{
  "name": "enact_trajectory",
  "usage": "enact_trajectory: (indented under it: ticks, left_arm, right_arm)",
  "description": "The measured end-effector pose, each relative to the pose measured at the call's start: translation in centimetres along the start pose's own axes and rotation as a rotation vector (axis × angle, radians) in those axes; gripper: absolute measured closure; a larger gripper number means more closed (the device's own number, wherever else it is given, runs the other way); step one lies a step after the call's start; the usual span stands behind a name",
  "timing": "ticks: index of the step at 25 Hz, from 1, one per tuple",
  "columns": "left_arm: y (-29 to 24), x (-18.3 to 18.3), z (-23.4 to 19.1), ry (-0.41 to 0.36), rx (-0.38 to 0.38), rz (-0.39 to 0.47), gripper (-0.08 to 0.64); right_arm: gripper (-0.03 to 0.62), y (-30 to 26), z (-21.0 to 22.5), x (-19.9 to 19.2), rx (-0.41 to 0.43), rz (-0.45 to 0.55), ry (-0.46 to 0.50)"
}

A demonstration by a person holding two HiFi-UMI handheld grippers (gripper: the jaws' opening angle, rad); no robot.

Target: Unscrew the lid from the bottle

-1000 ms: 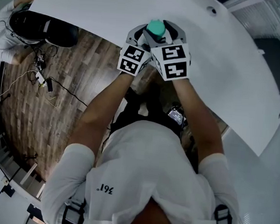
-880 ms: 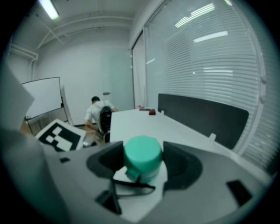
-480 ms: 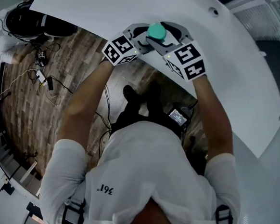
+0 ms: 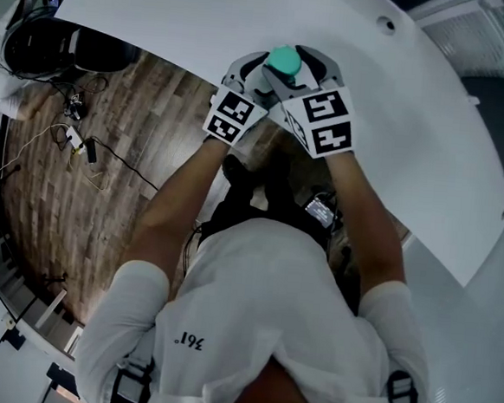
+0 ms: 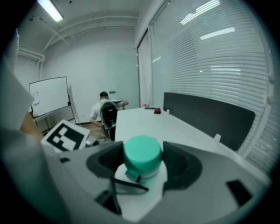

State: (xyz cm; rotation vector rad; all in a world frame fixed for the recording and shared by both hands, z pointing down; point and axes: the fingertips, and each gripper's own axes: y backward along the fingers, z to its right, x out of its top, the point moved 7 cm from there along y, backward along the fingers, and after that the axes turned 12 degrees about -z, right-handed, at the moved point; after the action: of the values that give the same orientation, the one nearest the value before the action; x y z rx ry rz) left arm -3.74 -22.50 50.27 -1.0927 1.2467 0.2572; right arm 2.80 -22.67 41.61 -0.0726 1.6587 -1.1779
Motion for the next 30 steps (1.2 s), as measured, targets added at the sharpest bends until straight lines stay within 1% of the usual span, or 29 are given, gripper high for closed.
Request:
enact_trajectory:
  ticks: [2, 4, 6, 8, 10, 13, 17, 19, 20, 22, 23, 25, 30]
  left_arm:
    - [-0.4, -0.4, 0.3, 0.076, 0.051, 0.006, 0.229]
    - [-0.8, -0.4, 0.4, 0.126, 0.09, 0.011, 0.229]
    - [-1.0, -0.2, 0.4, 0.14, 0.105, 0.006, 0.229]
    - [-1.0, -0.2, 0.3, 0.126, 0.08, -0.008, 0.229]
    - [-0.9, -0.2, 0.0, 0.09, 0.032, -0.026, 0.229]
    - [-0.8, -0.3, -0.4, 0.028, -0.062, -0.047, 0.229]
    - [-0.6, -0.2, -0.7, -0.091, -0.248, -0.083, 0.229]
    - [-0.7, -0.1, -0.8, -0.148, -0.334, -0.115, 0.229]
    - [-0.7, -0.1, -0.8, -0.167, -0.362, -0.13, 0.229]
    - [-0.7, 0.1, -1.0, -0.182, -0.382, -0.152, 0.229]
    - [-0.7, 0.1, -1.0, -0.176, -0.371, -0.154, 0.229]
    - [-0.3, 0.0, -0.9, -0.145, -0.303, -0.135, 0.229]
    - [0.8, -1.5, -0.1, -0.027, -0.04, -0.058, 0.229]
  right_arm:
    - [0.305, -0.1, -0.4, 0.0, -0.04, 0.006, -0.041]
    - [0.305, -0.2, -0.6, 0.0, -0.079, 0.013, -0.079]
    - [0.305, -0.2, -0.8, 0.0, -0.104, 0.019, -0.1]
    - [0.305, -0.2, -0.8, -0.1, -0.098, 0.022, -0.09]
    - [0.305, -0.3, -0.6, -0.2, -0.062, 0.018, -0.048]
    - [0.305, -0.3, -0.4, -0.1, 0.022, 0.007, 0.037]
    - [0.305, 0.0, -0.3, -0.2, 0.126, 0.001, 0.143]
    - [0.305, 0.1, -0.3, -0.4, 0.15, -0.01, 0.173]
    - [0.305, 0.1, -0.4, -0.4, 0.153, -0.016, 0.177]
    - [0.305, 0.1, -0.4, -0.3, 0.14, -0.023, 0.164]
    - [0.305, 0.1, -0.5, -0.3, 0.128, -0.021, 0.15]
    - [0.305, 0.1, -0.5, -0.3, 0.095, -0.01, 0.109]
    - [0.305, 0.2, -0.9, -0.6, -0.006, 0.009, 0.013]
